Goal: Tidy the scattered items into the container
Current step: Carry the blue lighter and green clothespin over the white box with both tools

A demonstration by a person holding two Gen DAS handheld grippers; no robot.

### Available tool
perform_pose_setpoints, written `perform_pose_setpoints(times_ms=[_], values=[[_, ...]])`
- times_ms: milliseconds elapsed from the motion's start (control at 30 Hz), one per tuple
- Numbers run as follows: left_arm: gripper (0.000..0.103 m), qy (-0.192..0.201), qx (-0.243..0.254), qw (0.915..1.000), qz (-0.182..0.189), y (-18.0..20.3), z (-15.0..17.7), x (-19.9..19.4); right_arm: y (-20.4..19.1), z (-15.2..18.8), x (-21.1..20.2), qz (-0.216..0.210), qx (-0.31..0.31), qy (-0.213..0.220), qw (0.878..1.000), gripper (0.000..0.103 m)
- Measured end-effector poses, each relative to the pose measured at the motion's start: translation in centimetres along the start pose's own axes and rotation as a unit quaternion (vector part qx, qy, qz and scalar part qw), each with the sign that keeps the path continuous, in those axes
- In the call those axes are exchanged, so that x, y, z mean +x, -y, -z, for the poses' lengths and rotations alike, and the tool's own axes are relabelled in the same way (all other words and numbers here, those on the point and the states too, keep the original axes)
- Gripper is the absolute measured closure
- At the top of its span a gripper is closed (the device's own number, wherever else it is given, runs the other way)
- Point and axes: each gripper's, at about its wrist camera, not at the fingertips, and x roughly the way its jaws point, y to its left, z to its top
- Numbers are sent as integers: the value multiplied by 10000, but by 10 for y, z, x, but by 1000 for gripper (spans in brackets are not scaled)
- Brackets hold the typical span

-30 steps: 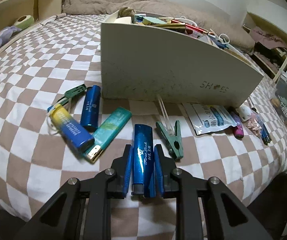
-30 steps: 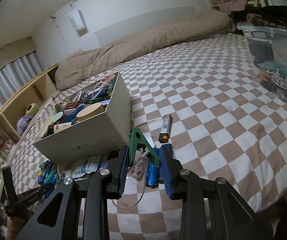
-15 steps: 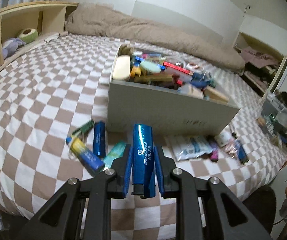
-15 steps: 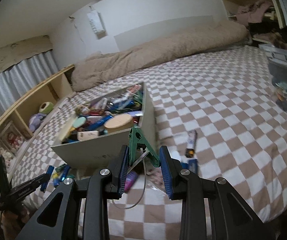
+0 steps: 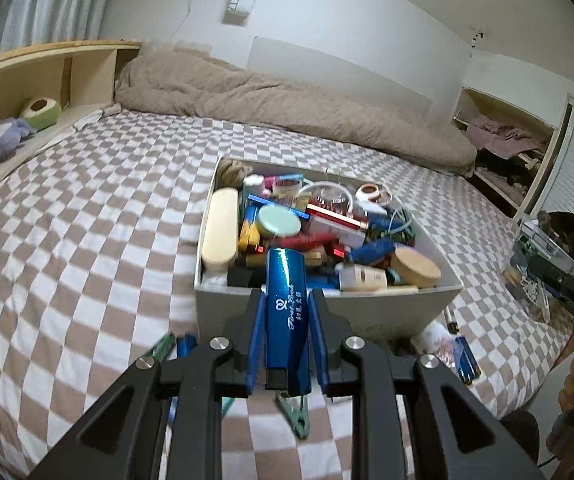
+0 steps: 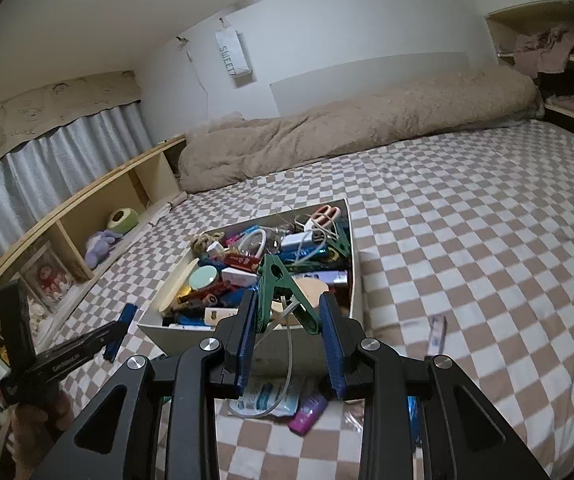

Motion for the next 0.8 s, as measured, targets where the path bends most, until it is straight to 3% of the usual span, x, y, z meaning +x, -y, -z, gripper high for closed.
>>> perform_pose_setpoints(times_ms=[367, 800], values=[[81, 0, -12, 9999, -121, -7, -40, 39, 2, -23, 28, -237, -42, -234, 9994, 71], [81, -340, 90, 9985, -408, -21, -56, 89, 14, -34, 72, -184, -30, -716, 9973, 71]])
